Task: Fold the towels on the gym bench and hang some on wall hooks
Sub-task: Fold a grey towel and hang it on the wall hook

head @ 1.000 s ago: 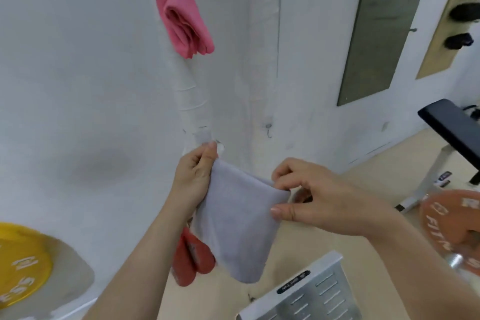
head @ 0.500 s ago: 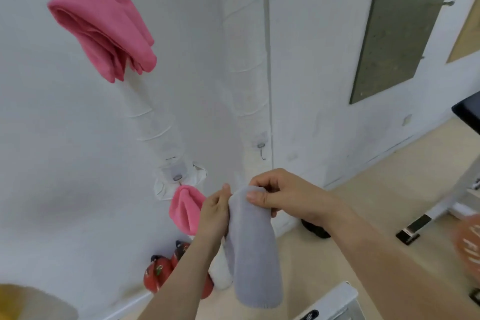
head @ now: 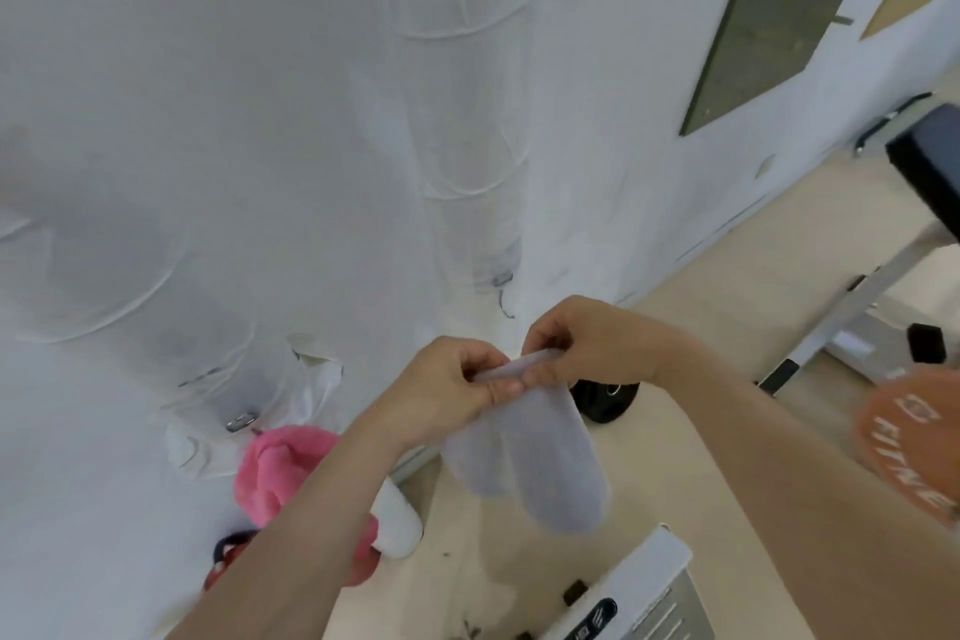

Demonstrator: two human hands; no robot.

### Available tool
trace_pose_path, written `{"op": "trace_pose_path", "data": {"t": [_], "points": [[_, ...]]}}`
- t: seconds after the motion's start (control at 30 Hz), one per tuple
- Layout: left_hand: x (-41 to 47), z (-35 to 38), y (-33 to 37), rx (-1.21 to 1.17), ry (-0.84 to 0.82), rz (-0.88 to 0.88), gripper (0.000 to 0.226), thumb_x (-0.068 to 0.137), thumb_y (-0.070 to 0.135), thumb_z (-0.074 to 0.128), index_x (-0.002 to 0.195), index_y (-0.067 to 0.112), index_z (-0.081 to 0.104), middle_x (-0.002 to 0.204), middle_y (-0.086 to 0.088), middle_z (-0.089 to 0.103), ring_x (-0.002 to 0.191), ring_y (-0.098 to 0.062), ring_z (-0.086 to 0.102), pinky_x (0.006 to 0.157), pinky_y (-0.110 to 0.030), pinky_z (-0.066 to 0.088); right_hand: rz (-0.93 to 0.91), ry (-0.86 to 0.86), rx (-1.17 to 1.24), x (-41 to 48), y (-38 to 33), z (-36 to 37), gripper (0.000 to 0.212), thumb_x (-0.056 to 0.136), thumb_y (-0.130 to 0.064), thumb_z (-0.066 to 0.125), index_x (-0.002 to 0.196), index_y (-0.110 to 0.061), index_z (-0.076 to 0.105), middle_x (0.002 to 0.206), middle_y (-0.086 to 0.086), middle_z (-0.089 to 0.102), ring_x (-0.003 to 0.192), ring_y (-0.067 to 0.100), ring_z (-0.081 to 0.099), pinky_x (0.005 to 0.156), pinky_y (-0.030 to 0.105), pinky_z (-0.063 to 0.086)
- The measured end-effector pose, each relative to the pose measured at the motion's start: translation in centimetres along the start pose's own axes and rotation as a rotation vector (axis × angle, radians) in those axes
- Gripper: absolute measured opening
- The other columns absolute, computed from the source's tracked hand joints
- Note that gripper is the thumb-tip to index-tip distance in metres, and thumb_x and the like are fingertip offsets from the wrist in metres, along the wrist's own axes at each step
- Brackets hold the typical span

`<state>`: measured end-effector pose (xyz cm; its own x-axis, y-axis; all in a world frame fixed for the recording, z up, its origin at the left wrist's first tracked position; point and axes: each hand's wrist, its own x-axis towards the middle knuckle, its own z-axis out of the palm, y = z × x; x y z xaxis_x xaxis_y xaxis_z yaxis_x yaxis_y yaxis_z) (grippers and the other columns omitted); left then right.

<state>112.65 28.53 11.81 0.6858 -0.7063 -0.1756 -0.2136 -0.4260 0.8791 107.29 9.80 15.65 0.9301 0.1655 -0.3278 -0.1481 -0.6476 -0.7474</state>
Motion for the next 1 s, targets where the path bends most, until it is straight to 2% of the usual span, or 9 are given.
{"op": "trace_pose_path", "data": {"t": [0.07, 0.13, 0.23, 0.43, 0.57, 0.7, 0.77, 0.9, 1.0], "points": [[2.0, -0.2, -0.9, 0.114, 0.065, 0.026, 0.014, 0.083, 0.022, 0.069, 0.071, 0.030, 0.066, 0.058, 0.020, 0.058, 0.056, 0.003, 0.049, 0.054, -0.010, 0.035, 0.028, 0.010, -0.003, 1.8, 1.3, -0.9, 0.006, 0.080, -0.022, 0.075, 0.082, -0.019, 0.070, 0.072, -0.005, 0.067, 0.065, 0.003, 0.061, 0.058, 0.012, 0.045], [3.8, -0.2, -1.8, 0.129, 0.158, 0.044, 0.016, 0.085, 0.018, 0.066, 0.072, 0.028, 0.064, 0.064, 0.016, 0.060, 0.059, 0.004, 0.050, 0.056, -0.010, 0.036, 0.059, 0.042, -0.066, 3.4, 2.8, -2.1, 0.008, 0.079, -0.022, 0.075, 0.086, -0.019, 0.071, 0.080, -0.001, 0.072, 0.073, 0.011, 0.065, 0.064, 0.019, 0.051], [6.2, -0.1, -3.1, 0.054, 0.290, 0.009, 0.020, 0.086, 0.015, 0.063, 0.070, 0.027, 0.063, 0.066, 0.013, 0.060, 0.060, 0.006, 0.051, 0.055, -0.008, 0.037, 0.097, 0.093, -0.165, 5.9, 4.5, -3.8, 0.005, 0.079, -0.024, 0.073, 0.080, -0.027, 0.070, 0.081, -0.008, 0.071, 0.081, 0.010, 0.066, 0.078, 0.027, 0.052], [10.1, 0.9, -5.9, 0.085, 0.500, -0.128, 0.005, 0.082, 0.029, 0.068, 0.079, 0.026, 0.071, 0.067, 0.017, 0.063, 0.066, 0.000, 0.058, 0.055, -0.007, 0.040, 0.145, 0.292, -0.236, 11.1, 6.6, -3.1, 0.003, 0.082, -0.022, 0.068, 0.084, -0.022, 0.070, 0.082, -0.008, 0.065, 0.084, 0.014, 0.060, 0.072, 0.022, 0.044], [11.0, 1.9, -7.2, 0.063, 0.619, -0.159, 0.011, 0.078, 0.031, 0.071, 0.069, 0.027, 0.068, 0.061, 0.016, 0.063, 0.061, 0.003, 0.058, 0.054, -0.007, 0.041, 0.187, 0.544, 0.008, 12.6, 8.5, -0.4, 0.007, 0.079, -0.016, 0.071, 0.076, -0.021, 0.068, 0.078, -0.004, 0.068, 0.079, 0.015, 0.062, 0.064, 0.017, 0.043], [11.0, 2.5, -7.8, 0.118, 0.754, -0.054, 0.008, 0.080, 0.030, 0.071, 0.079, 0.023, 0.070, 0.075, 0.011, 0.065, 0.070, -0.004, 0.057, 0.065, -0.008, 0.041, 0.192, 0.748, 0.172, 12.4, 8.9, 1.0, 0.010, 0.079, -0.015, 0.070, 0.073, -0.022, 0.066, 0.072, -0.008, 0.067, 0.070, 0.006, 0.060, 0.059, 0.012, 0.042], [11.1, 3.0, -8.3, 0.158, 0.801, -0.037, 0.010, 0.080, 0.030, 0.071, 0.083, 0.020, 0.070, 0.078, 0.008, 0.065, 0.072, -0.008, 0.056, 0.066, -0.008, 0.038, 0.218, 0.785, 0.244, 12.6, 9.2, 2.0, 0.008, 0.080, -0.016, 0.071, 0.076, -0.020, 0.065, 0.073, -0.007, 0.065, 0.069, 0.007, 0.059, 0.058, 0.010, 0.040], [11.6, 4.5, -8.6, 0.148, 0.860, -0.134, 0.014, 0.077, 0.026, 0.072, 0.079, 0.018, 0.061, 0.083, 0.004, 0.057, 0.080, -0.016, 0.052, 0.074, -0.031, 0.043, 0.299, 0.864, 0.223, 12.8, 9.7, 4.1, 0.019, 0.082, -0.026, 0.071, 0.088, -0.026, 0.053, 0.091, -0.005, 0.045, 0.075, 0.005, 0.046, 0.058, 0.009, 0.033], [11.4, 5.4, -8.3, 0.183, 0.859, -0.080, 0.006, 0.079, 0.017, 0.069, 0.081, 0.019, 0.064, 0.090, 0.004, 0.053, 0.084, -0.016, 0.051, 0.076, -0.033, 0.045, 0.299, 0.781, 0.336, 12.4, 9.2, 4.5, 0.009, 0.086, -0.032, 0.064, 0.088, -0.024, 0.063, 0.086, -0.006, 0.062, 0.078, 0.008, 0.057, 0.066, 0.018, 0.043]]}}
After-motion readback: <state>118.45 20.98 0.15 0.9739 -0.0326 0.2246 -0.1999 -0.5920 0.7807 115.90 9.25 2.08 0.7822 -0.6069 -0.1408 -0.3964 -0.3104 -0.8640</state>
